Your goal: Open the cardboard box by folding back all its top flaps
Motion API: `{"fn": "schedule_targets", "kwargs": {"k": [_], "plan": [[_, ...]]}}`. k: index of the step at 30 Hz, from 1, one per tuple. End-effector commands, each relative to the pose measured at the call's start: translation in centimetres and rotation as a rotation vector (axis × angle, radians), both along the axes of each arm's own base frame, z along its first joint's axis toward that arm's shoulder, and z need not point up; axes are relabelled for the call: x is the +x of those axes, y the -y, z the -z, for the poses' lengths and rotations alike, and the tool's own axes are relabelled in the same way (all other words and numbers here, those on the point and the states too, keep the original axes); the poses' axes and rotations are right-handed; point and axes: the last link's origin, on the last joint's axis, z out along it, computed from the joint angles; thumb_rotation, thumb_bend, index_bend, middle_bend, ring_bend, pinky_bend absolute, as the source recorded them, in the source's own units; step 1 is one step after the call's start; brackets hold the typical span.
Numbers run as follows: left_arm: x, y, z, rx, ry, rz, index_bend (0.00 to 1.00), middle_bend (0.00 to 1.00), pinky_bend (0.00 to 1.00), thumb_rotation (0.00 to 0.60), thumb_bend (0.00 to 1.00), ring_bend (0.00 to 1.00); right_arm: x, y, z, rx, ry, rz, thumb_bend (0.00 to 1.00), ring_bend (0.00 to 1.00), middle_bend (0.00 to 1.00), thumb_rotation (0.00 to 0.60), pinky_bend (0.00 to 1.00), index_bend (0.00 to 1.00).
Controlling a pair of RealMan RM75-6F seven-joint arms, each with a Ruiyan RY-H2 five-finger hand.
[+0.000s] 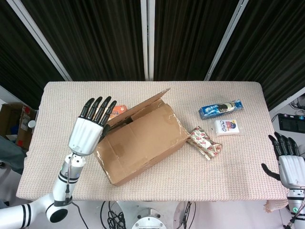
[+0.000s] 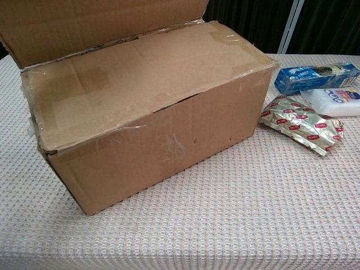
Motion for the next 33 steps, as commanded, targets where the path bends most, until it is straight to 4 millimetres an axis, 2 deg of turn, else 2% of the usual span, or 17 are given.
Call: {"fn": "schedule_targets", "kwargs": {"k": [1,8,12,18,22,25,27,30,33], "plan": [[-0.4,-1.1,0.0,0.037,-0.029,-0.013,0.05,0.08,0.20,0.600,0.29,0.12,0.0,0.0,0.0,0.000,-0.001,0.001,0.15,0.00,0.00,0.600,0.00,0.00],[-1.8,-4.3,0.5,0.070,-0.049,-0.082,0.01,0.04,0.20,0.600,0.29,0.11,0.2,0.0,0.1,0.006,-0.003,0.000,0.15,0.00,0.00,0.600,0.00,0.00],[-2.6,-5.5,0.8,0.051,-0.062,-0.140,0.00,0.04,0.20,0.600,0.22,0.10,0.2,0.1,0.1,0.008,-0.003,0.002,0.15,0.00,0.00,0.600,0.00,0.00],[-2.9,-5.7,0.4,0.055,-0.035,-0.152,0.00,0.04,0.20,0.600,0.19,0.11,0.3,0.2,0.1,0.011,-0.004,0.003,0.15,0.00,0.00,0.600,0.00,0.00],[-2.9,-5.2,-0.9,0.049,0.057,-0.151,0.00,0.04,0.20,0.600,0.11,0.11,0.8,0.6,0.1,0.028,0.002,-0.021,0.15,0.00,0.00,0.600,0.00,0.00],[-3.9,-4.4,-2.7,0.012,0.189,-0.190,0.00,0.06,0.20,0.600,0.08,0.11,2.2,1.4,0.0,0.069,-0.010,-0.079,0.16,0.00,0.00,0.600,0.00,0.00],[-5.0,-3.8,-4.0,-0.011,0.279,-0.223,0.02,0.08,0.20,0.587,0.06,0.11,3.4,2.1,-0.1,0.101,-0.031,-0.129,0.25,0.00,0.00,0.600,0.00,0.00],[-7.7,-2.9,-5.9,-0.025,0.389,-0.294,0.04,0.09,0.20,0.481,0.06,0.11,5.6,3.3,-0.3,0.145,-0.051,-0.207,0.35,0.00,0.00,0.600,0.00,0.00],[-11.2,-1.7,-7.5,-0.032,0.441,-0.384,0.07,0.09,0.20,0.448,0.02,0.11,8.8,4.9,-0.2,0.191,-0.053,-0.314,0.34,0.00,0.00,0.600,0.00,0.00]]}}
